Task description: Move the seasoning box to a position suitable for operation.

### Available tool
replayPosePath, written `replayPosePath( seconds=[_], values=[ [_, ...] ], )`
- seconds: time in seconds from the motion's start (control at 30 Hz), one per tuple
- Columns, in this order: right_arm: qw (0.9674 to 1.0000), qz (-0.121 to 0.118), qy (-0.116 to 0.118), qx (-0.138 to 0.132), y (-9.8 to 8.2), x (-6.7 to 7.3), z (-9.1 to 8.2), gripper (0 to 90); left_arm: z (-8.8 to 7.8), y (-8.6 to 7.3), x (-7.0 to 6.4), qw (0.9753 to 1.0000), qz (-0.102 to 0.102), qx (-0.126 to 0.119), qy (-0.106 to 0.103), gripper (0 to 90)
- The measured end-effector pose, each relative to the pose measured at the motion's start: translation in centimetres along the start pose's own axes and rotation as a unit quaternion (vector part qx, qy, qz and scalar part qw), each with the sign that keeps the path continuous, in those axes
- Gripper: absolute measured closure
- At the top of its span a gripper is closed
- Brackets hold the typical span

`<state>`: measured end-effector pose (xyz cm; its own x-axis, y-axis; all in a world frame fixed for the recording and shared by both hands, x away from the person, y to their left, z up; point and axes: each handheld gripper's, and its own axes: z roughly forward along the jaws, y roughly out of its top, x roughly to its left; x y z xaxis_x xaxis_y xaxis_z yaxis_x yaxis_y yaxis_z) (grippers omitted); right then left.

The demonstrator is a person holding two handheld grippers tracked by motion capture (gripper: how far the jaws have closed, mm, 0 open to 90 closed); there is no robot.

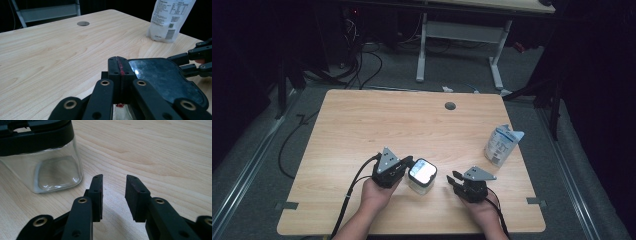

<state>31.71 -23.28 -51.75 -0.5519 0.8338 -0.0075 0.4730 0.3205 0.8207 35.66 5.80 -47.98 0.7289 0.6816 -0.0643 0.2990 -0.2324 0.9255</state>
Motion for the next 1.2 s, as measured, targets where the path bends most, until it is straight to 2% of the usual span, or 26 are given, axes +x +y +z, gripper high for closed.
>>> replayPosePath(
  seconds=[0.23, 0.43, 0.47, 0.63, 1.0, 1.2],
  values=[
    [1.0, -0.002, -0.002, -0.004, 0.1, 0.1, -0.1, 72.2, 0.0, -0.1, 0.1, 1.0, -0.007, -0.002, -0.001, 90.0],
    [0.9993, -0.009, -0.008, -0.035, 0.7, 0.3, -1.1, 89.6, 0.0, -0.1, 0.1, 1.0, -0.007, -0.002, -0.001, 90.0],
    [0.9989, -0.011, -0.005, -0.046, 0.9, 0.4, -1.4, 89.9, 0.0, -0.1, 0.1, 1.0, -0.007, -0.002, -0.001, 90.0],
    [0.9973, -0.016, 0.02, -0.069, 2.1, 1.4, -1.9, 90.0, 0.0, -0.1, 0.2, 1.0, -0.007, -0.002, -0.001, 90.0],
    [0.9957, -0.027, 0.044, -0.076, 3.1, 2.5, -1.3, 89.9, 0.0, -0.1, 0.3, 0.9999, -0.011, -0.002, -0.002, 90.0],
    [0.9958, -0.034, 0.045, -0.072, 3.4, 2.9, -1.0, 89.9, 0.1, -0.1, 0.4, 0.9999, -0.012, 0.0, -0.002, 90.0]
  ],
)
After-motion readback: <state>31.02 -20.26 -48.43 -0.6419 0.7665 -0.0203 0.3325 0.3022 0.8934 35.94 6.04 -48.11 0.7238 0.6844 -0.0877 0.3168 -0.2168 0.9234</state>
